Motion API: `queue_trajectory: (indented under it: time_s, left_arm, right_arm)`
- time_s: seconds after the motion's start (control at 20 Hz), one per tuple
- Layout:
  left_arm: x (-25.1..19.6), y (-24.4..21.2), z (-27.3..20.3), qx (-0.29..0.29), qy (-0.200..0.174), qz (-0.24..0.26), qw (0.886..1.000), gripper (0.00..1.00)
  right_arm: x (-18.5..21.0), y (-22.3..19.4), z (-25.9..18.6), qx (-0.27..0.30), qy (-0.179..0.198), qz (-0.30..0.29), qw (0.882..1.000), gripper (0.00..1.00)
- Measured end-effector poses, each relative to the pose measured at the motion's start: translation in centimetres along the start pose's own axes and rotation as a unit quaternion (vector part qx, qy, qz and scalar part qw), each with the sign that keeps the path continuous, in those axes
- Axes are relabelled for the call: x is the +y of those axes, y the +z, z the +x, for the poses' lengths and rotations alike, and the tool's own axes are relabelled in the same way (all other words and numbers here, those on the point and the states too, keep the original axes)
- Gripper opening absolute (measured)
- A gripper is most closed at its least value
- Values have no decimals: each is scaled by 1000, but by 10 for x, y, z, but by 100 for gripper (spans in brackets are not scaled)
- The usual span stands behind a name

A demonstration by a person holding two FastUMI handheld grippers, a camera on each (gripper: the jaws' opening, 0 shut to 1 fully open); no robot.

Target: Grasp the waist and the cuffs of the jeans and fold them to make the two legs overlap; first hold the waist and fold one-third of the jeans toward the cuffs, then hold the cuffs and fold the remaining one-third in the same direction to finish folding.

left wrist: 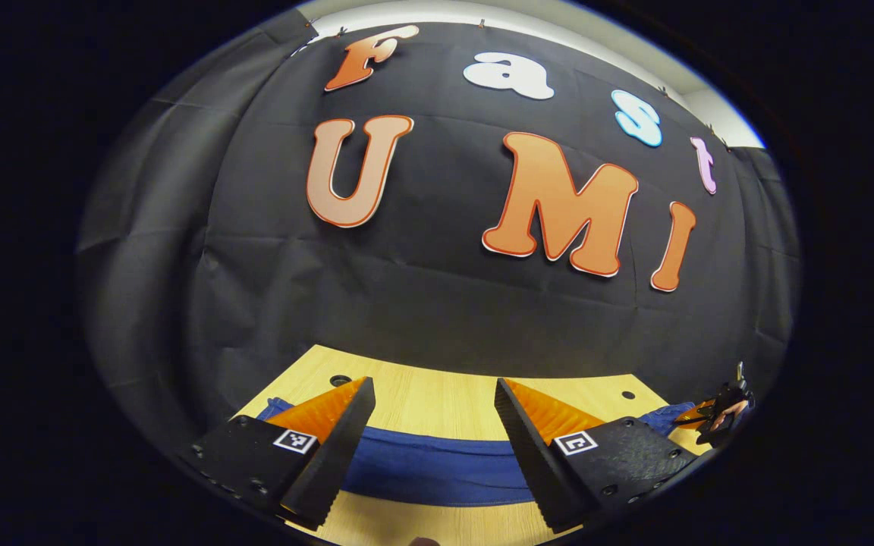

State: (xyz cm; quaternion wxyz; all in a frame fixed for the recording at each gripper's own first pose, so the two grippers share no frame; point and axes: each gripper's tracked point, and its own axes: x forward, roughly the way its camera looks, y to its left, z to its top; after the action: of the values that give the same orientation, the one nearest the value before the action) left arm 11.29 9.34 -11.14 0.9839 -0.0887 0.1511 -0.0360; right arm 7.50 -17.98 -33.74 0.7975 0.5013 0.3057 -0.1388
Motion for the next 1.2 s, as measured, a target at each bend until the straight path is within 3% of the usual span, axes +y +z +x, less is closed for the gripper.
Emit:
queue_trajectory:
  time_s: [0.3,0.5,0.8,1.2]
  left_arm:
    - [13,-7,2,7,-3,-24,1000,97]
    - [23,-9,5,10,0,-34,999,98]
    - [39,-18,8,19,7,-62,998,98]
    - [82,-31,2,29,41,-95,994,98]
  right_arm:
    - [40,-7,-28,-22,28,-56,998,13]
    - [93,-25,-47,-30,61,-125,990,13]
    - [160,-75,-55,-12,100,-223,970,13]
    - [211,-157,-58,39,141,-322,935,13]
